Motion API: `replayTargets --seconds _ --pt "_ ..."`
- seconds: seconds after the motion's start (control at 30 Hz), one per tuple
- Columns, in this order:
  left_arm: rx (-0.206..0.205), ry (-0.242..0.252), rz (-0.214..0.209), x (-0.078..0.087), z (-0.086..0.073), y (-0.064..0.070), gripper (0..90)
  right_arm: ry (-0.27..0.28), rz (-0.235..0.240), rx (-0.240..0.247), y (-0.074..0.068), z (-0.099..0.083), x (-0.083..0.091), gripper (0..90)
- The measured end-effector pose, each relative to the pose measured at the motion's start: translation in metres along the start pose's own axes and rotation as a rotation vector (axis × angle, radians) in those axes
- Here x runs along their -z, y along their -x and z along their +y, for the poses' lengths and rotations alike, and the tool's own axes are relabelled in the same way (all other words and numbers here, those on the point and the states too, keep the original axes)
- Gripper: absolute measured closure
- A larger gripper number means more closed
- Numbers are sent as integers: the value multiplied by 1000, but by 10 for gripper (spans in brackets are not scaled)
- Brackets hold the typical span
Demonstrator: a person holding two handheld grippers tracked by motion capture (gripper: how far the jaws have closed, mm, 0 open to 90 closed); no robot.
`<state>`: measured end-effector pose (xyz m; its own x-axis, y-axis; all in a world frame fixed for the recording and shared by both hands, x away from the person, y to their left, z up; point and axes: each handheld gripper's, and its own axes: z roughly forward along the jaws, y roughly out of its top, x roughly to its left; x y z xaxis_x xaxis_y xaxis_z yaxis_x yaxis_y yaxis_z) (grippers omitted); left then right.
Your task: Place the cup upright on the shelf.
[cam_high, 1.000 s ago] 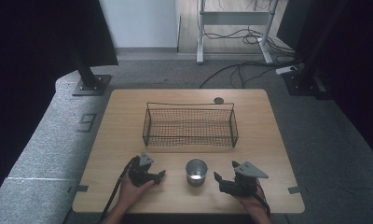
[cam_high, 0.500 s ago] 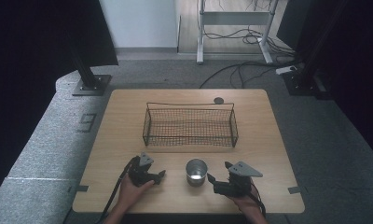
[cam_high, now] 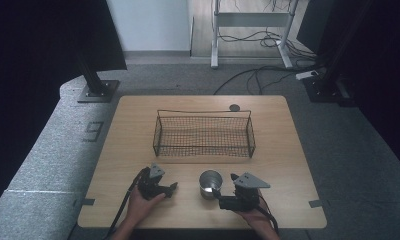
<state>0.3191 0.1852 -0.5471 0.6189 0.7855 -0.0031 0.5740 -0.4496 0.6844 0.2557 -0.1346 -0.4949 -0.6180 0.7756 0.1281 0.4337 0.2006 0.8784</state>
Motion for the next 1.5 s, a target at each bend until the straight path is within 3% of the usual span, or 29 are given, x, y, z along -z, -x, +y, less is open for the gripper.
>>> replayTargets --seconds 0.63,0.9,1.17,1.5 --pt "0 0 0 0 0 0 144 -42 14 12 -13 6 -27 73" --pt "2 1 0 0 0 0 145 -77 1 34 -20 9 -50 44" --pt "1 1 0 0 0 0 145 -72 -16 30 -18 3 -53 91" --pt "4 3 0 0 0 0 145 -70 -2 37 -16 1 -53 137"
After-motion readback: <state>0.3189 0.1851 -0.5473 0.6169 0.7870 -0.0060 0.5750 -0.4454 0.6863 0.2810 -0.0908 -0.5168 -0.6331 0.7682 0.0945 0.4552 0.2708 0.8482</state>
